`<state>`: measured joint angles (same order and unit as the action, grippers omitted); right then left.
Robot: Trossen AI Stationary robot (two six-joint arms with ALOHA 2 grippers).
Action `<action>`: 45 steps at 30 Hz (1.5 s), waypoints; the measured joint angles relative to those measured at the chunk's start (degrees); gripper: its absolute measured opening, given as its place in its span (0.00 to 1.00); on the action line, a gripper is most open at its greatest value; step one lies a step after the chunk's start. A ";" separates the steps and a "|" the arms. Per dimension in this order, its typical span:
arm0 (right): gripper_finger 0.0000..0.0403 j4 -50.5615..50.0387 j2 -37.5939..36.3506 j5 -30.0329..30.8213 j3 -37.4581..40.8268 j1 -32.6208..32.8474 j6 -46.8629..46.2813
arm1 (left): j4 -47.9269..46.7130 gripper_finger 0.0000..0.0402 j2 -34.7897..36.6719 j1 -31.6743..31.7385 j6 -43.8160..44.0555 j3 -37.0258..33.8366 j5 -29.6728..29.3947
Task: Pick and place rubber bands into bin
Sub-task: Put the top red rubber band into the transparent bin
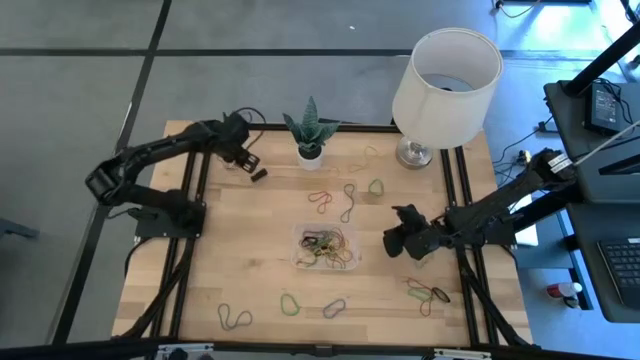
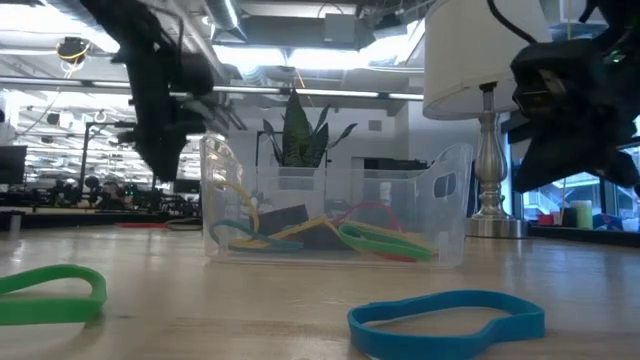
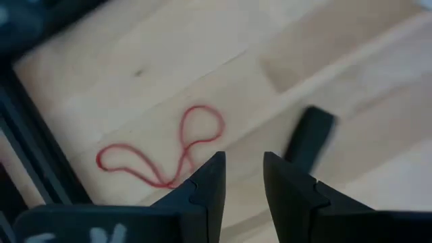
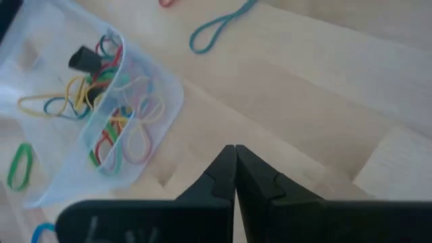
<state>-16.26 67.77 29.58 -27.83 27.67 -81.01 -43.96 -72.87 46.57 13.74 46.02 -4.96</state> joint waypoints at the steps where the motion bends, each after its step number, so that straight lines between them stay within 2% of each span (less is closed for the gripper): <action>1: 0.04 0.25 0.00 -0.02 0.00 -0.46 0.00 | 0.14 0.24 -1.19 1.83 -0.86 0.00 1.05; 4: 0.04 1.18 0.00 0.00 0.00 -1.68 -0.01 | 0.13 0.24 -4.95 5.98 -4.21 0.00 3.20; 11: 0.04 2.15 -0.01 -0.02 0.00 -3.68 -0.02 | 1.37 0.24 -13.31 10.84 -8.73 0.05 2.72; 16: 0.04 2.37 -0.02 -0.04 0.00 -4.80 0.01 | 1.87 0.23 -14.99 9.50 -6.99 0.90 0.29; 20: 0.04 2.26 -0.02 -0.02 0.00 -5.44 0.22 | 2.02 0.19 -15.49 8.93 -6.00 0.83 -1.12; 27: 0.04 2.02 -0.02 -0.02 0.00 -5.71 0.28 | 2.38 0.11 -15.51 8.93 -4.83 0.83 -0.83; 30: 0.04 2.02 -0.03 -0.02 0.00 -5.71 0.31 | 2.40 0.10 -15.51 8.93 -3.68 0.83 1.53; 33: 0.04 2.02 -0.02 -0.02 0.00 -5.71 0.33 | 2.38 0.12 -15.53 8.81 -3.46 0.83 3.75; 38: 0.04 2.04 -0.04 -0.02 0.00 -5.71 0.37 | 2.43 0.21 -15.62 8.58 -2.30 0.83 0.24; 45: 0.04 2.06 -0.02 -0.02 0.00 -5.71 0.44 | 2.28 0.33 -17.56 7.42 -2.31 0.85 -0.37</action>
<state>-14.20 67.74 29.56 -27.83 21.96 -80.58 -41.68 -90.43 53.99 11.43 46.87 -5.34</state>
